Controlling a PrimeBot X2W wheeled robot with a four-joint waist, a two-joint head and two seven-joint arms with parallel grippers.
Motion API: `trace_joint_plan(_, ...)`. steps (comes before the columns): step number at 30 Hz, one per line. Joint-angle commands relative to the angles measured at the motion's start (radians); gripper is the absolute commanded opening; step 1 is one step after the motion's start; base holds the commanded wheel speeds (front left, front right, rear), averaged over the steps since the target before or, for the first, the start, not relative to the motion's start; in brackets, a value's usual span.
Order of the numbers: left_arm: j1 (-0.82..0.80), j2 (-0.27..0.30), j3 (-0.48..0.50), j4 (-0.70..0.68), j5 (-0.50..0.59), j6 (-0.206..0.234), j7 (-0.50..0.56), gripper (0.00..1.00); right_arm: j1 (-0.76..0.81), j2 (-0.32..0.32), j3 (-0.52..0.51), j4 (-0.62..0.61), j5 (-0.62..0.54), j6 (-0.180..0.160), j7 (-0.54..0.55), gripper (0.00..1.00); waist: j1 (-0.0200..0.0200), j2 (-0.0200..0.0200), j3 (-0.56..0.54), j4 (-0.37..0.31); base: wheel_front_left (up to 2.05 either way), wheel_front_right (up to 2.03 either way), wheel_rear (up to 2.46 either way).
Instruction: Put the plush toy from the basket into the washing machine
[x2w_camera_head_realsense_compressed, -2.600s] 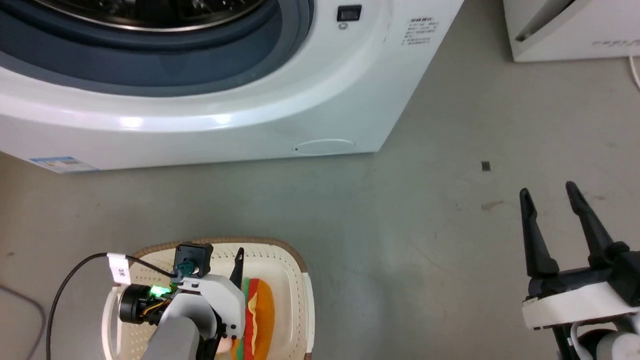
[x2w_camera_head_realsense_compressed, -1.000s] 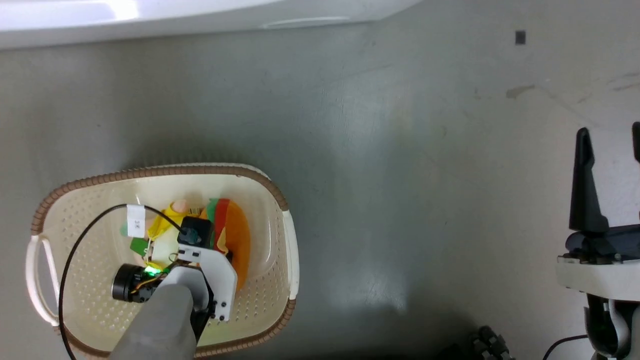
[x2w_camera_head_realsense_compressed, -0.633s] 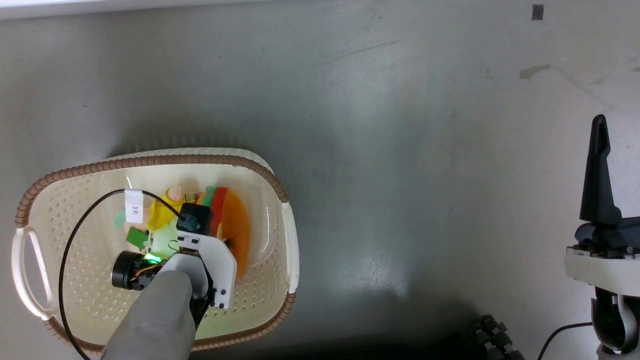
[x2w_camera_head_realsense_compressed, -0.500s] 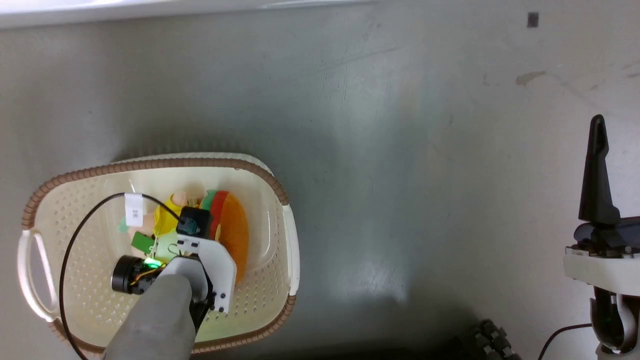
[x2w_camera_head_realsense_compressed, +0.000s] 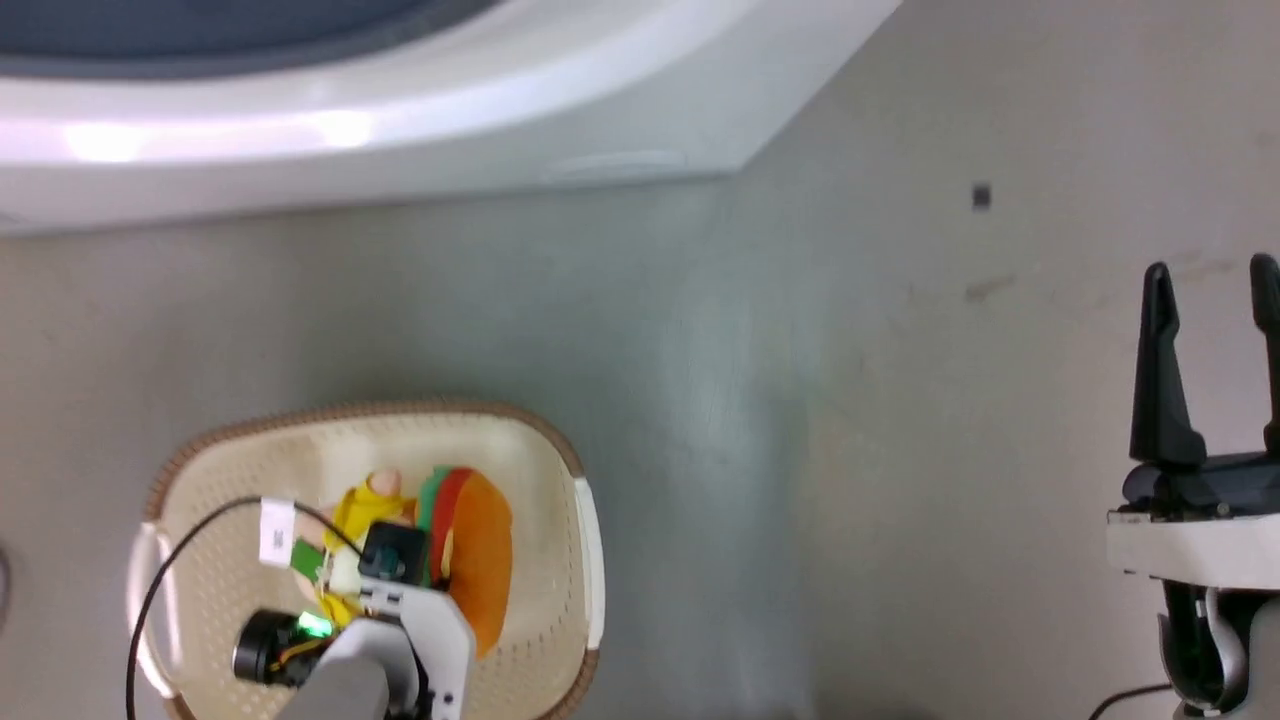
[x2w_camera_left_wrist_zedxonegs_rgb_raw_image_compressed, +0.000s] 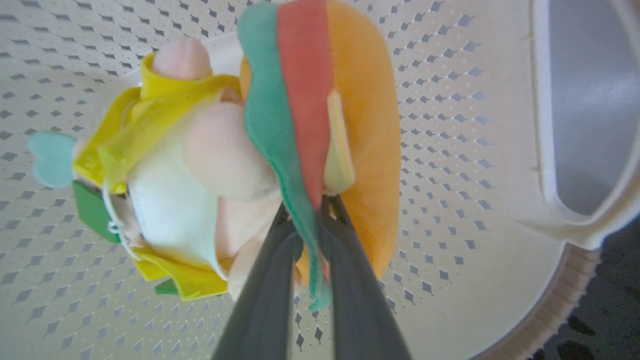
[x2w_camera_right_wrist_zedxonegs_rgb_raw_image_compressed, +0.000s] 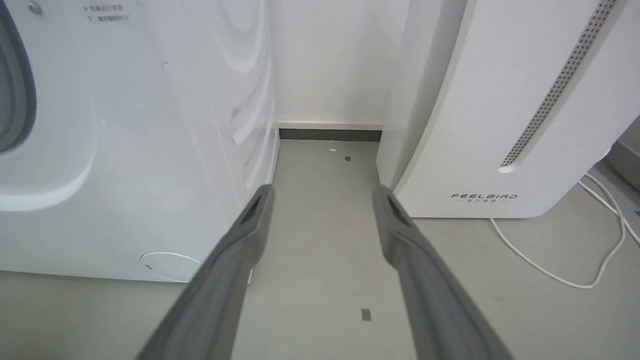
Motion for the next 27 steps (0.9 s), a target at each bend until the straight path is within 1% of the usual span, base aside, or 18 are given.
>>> trace_joint_plan(1, 0.019, -0.002, 0.002, 0.000, -0.006, -0.003, -0.018, 0.00, 0.013, 0.000, -0.002, 0.009, 0.001, -0.001, -0.004, 1.00, 0.0000, 0.0000, -0.114, 0.012, 0.00, 0.00, 0.00)
trace_joint_plan(5, 0.051, 0.002, 0.010, -0.031, -0.019, -0.007, -0.070, 0.00, 0.046, 0.000, -0.012, 0.031, -0.001, -0.001, -0.004, 1.00, 0.0000, 0.0000, -0.208, 0.034, 0.00, 0.00, 0.00)
trace_joint_plan(8, 0.084, 0.008, 0.015, -0.082, -0.023, -0.005, -0.080, 0.00, 0.075, 0.000, -0.020, 0.045, -0.003, -0.001, -0.004, 1.00, 0.0000, 0.0000, -0.270, 0.051, 0.00, 0.00, 0.00)
trace_joint_plan(11, 0.133, 0.017, 0.040, -0.207, -0.030, 0.009, -0.081, 0.00, 0.100, 0.000, -0.042, 0.056, 0.000, -0.001, -0.004, 1.00, 0.0000, 0.0000, -0.328, 0.071, 0.00, 0.00, 0.00)
trace_joint_plan(14, 0.199, 0.019, 0.084, -0.326, -0.049, 0.014, -0.081, 0.00, 0.122, 0.000, -0.072, 0.062, 0.007, -0.001, -0.004, 1.00, 0.0000, 0.0000, -0.377, 0.087, 0.00, 0.00, 0.00)
trace_joint_plan(21, 0.326, 0.017, 0.135, -0.553, -0.027, 0.035, -0.082, 0.00, 0.161, 0.000, -0.102, 0.078, 0.009, -0.001, -0.004, 1.00, 0.0000, 0.0000, -0.477, 0.118, 0.00, 0.00, 0.00)
trace_joint_plan(27, 0.410, 0.013, 0.186, -0.739, -0.005, 0.053, -0.082, 0.00, 0.189, 0.000, -0.119, 0.090, 0.025, -0.001, -0.004, 1.00, 0.0000, 0.0000, -0.542, 0.123, 0.00, 0.00, 0.00)
